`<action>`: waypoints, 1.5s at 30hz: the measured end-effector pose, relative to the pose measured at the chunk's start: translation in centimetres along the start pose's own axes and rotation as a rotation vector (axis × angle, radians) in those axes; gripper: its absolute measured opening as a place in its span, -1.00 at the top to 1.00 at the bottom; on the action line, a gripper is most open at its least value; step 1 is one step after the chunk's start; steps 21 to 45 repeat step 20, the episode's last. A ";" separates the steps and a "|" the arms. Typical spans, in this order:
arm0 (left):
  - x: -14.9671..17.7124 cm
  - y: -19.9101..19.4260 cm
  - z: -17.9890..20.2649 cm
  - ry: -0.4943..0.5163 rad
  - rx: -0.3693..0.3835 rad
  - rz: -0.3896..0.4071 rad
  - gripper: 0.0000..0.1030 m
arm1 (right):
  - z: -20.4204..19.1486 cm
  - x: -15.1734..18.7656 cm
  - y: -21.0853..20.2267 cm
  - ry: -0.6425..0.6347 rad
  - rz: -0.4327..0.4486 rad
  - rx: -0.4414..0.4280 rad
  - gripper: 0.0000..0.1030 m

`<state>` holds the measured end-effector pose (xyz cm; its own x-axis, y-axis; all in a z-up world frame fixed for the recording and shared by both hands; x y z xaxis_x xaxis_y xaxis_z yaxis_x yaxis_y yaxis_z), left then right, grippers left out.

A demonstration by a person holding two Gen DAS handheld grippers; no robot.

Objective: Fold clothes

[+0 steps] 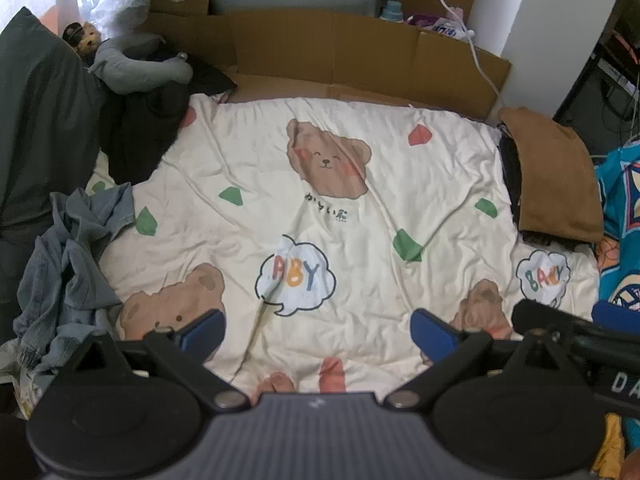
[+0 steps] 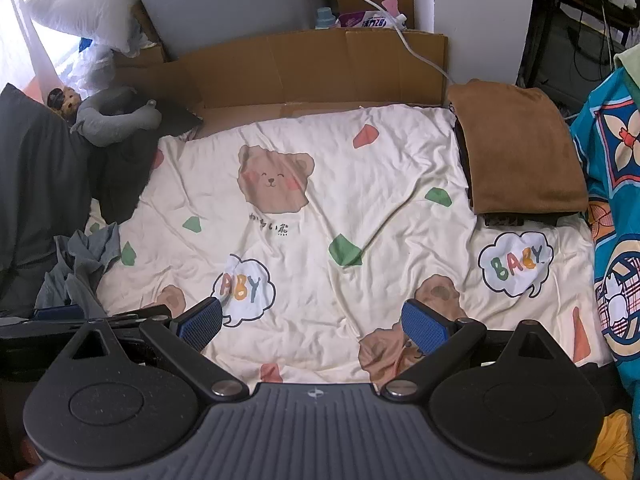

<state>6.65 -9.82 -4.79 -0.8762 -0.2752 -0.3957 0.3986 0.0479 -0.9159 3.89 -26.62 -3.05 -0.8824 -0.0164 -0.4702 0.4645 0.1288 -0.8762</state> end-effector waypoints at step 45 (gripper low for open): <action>0.6 0.4 0.2 -0.006 -0.015 -0.025 -0.94 | -0.6 0.3 0.1 -0.025 0.006 0.011 -0.93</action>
Point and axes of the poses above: each gripper's, at about its wrist camera, not at the fingertips, and y roughly the way its jaws point, z to its right, x to its underside, the point moved 2 cm from there along y, roughly the way its jaws point, and after that the axes turned 6 degrees about x, right-handed, at the moved point
